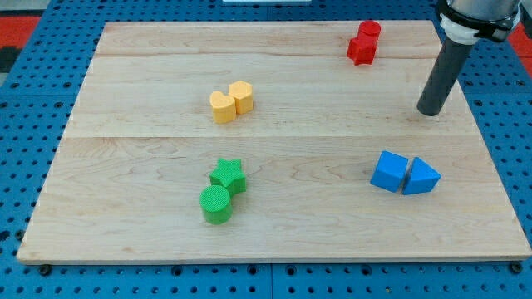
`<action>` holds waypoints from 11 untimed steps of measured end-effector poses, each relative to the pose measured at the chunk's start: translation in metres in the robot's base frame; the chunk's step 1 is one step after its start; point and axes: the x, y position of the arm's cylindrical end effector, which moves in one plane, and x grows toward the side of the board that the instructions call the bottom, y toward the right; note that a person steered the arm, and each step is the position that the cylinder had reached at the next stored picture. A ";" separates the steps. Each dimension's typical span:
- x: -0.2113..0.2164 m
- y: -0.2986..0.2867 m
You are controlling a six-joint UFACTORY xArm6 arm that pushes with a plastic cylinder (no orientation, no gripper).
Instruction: Push the yellow hexagon towards the bottom of the red star
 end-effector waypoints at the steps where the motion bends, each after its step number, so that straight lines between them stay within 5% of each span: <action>1: -0.016 -0.084; 4: -0.001 -0.212; 5: -0.001 -0.302; 6: -0.030 -0.322; 7: -0.056 -0.284; 8: -0.050 -0.274; 10: -0.024 -0.143; 11: -0.019 -0.143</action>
